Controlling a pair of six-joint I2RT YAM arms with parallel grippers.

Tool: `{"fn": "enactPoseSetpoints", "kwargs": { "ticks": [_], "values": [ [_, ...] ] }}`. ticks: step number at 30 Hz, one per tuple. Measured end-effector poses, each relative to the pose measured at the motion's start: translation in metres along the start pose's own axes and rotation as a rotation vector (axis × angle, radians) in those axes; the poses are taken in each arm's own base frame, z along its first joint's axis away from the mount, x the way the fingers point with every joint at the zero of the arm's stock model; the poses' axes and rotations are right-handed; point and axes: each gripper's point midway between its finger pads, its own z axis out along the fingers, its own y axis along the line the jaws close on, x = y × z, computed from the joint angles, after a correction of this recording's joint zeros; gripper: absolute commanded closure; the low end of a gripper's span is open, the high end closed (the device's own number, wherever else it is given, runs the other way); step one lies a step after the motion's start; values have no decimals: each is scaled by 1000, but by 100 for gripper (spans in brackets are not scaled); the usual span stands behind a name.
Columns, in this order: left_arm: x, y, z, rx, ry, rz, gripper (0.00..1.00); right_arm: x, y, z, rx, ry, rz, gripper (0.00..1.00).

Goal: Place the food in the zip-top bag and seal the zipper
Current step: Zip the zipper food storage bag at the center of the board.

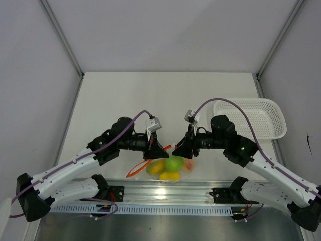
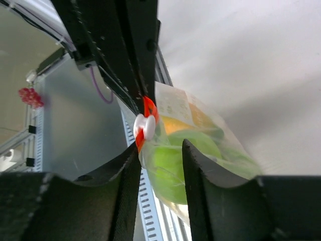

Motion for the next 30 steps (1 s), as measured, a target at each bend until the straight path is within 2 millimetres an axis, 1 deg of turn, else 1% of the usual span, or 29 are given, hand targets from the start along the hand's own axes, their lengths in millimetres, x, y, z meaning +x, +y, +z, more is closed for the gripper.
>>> {"fn": "enactPoseSetpoints", "kwargs": {
  "ticks": [1, 4, 5, 7, 11, 12, 13, 14, 15, 16, 18, 19, 22, 25, 26, 30],
  "values": [
    [0, 0, 0, 4, -3, -1, 99, -2, 2, 1, -15, -11, -5, 63],
    [1, -1, 1, 14, -2, -13, 99, -6, 7, 3, -49, -34, -16, 76],
    [1, -1, 1, 18, -2, -14, 100, -6, 8, 3, -58, -37, -17, 88],
    [2, -1, 0, 22, -2, -18, 100, -7, 10, 5, -76, -42, -16, 100],
    [3, 1, 0, 20, -1, -29, 99, -5, 8, 9, -81, -39, -1, 100],
    [3, 1, 0, 20, -3, -29, 97, -6, 8, 9, -80, -41, -2, 100],
    [3, 1, -1, 19, -5, -28, 86, -6, 7, 9, -78, -44, 0, 100],
    [2, 1, -1, 18, -8, -28, 81, -7, 7, 9, -74, -47, 2, 100],
    [1, 1, -2, 19, -15, -28, 75, -7, 7, 9, -71, -49, 4, 100],
    [0, 0, -3, 19, -21, -26, 64, -8, 6, 9, -65, -51, 9, 100],
    [-4, -2, -5, 20, -38, -18, 56, -8, 4, 9, -56, -60, 18, 100],
    [-6, -3, -7, 16, -51, -12, 49, -8, 4, 9, -51, -64, 24, 100],
    [-16, -4, -13, -10, -98, 12, 45, -6, 2, 11, -39, -73, 40, 100],
    [-25, 0, -17, -52, -139, 27, 44, -6, 1, 13, -28, -76, 58, 100],
    [-29, 1, -17, -61, -151, 31, 45, -6, 2, 13, -28, -77, 61, 100],
    [-39, 4, -14, -73, -177, 29, 52, -5, 7, 16, -32, -76, 68, 100]
  ]
}}
